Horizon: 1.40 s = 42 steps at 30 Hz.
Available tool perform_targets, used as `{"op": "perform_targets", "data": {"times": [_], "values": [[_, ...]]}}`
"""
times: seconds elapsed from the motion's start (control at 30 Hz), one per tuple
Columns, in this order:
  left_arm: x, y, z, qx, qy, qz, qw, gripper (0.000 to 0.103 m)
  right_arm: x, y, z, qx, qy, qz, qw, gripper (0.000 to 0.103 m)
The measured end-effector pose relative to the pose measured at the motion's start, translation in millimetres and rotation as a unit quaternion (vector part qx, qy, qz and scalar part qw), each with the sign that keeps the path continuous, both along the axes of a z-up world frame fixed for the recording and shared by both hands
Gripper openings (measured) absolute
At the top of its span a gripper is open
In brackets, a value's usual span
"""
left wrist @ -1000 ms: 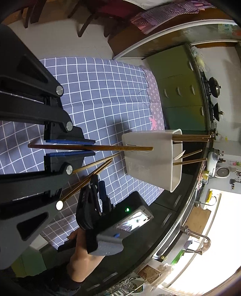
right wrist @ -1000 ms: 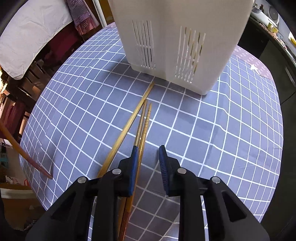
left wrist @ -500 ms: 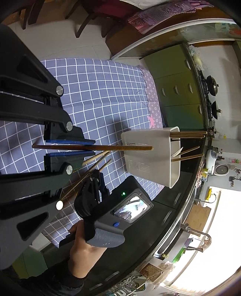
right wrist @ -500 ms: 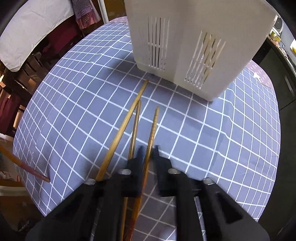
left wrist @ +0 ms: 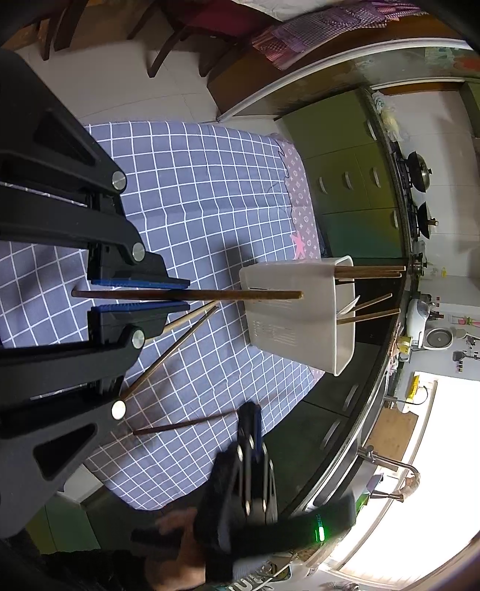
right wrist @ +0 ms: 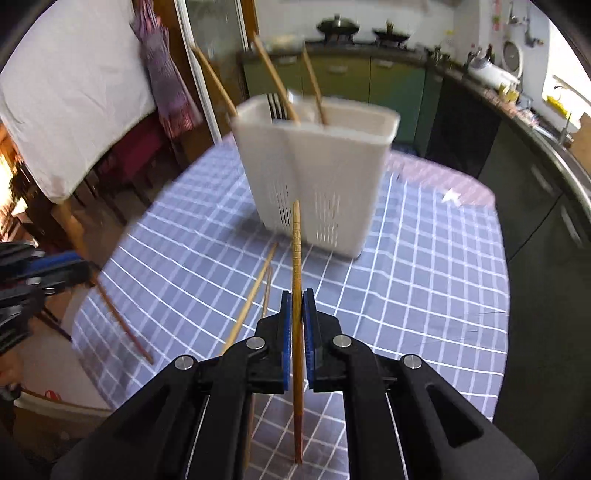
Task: Organize utensils
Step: 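Carry the chopstick into the white holder and open the left gripper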
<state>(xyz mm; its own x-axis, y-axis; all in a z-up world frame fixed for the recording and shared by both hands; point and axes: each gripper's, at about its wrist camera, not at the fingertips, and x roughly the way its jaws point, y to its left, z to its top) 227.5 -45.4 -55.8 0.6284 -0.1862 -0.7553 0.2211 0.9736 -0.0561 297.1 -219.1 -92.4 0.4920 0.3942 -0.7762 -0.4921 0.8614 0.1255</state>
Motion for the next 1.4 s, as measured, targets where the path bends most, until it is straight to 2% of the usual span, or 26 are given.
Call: {"op": "perform_targets", "data": {"times": [0.17,0.27,0.7,1.07,1.2,1.4], "values": [[-4.3,0.3,1.1,0.001,-0.002,0.000,1.0000,0.006,-26.8,-25.8,26.0,0.025,-0.038,-0.010,0.999,0.007],[-6.2,1.4,1.9,0.003,-0.003,-0.001,1.0000,0.006,-37.2,-32.4,30.6,0.028,-0.045,-0.014,0.999,0.007],[-14.6,-0.1,13.0,0.007,-0.016,-0.003,0.9998,0.006,-48.9,-39.3,20.4,0.031,-0.039,-0.013,0.999,0.007],[-7.2,-1.7,15.6,-0.003,-0.010,-0.008,0.9999,0.006,-48.5,-41.6,19.1,0.032,-0.038,-0.013,0.999,0.007],[-3.0,-5.8,30.6,-0.006,-0.019,-0.015,0.9997,0.006,-49.1,-44.4,19.2,0.033,-0.037,-0.014,0.999,0.007],[12.0,-15.8,80.0,-0.003,-0.073,-0.019,0.9971,0.006,-51.2,-49.7,19.7,0.038,-0.038,-0.014,0.998,0.007]]}}
